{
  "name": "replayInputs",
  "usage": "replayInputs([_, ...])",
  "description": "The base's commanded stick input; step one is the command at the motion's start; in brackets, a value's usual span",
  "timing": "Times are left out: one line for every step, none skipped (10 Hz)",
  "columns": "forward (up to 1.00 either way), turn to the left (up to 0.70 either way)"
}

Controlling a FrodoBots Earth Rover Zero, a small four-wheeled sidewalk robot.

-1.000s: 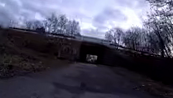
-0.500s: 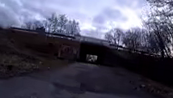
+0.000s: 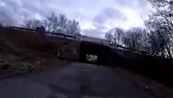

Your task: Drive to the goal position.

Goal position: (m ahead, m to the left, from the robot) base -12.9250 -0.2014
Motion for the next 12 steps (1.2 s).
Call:
replayInputs([0.0,0.0])
replayInputs([0.0,0.0])
replayInputs([0.0,0.0])
replayInputs([0.0,0.0])
replayInputs([0.0,0.0])
replayInputs([0.0,0.0])
replayInputs([0.0,0.0])
replayInputs([0.0,0.0])
replayInputs([0.0,0.0])
replayInputs([0.0,-0.14])
replayInputs([0.0,-0.55])
replayInputs([0.0,-0.7])
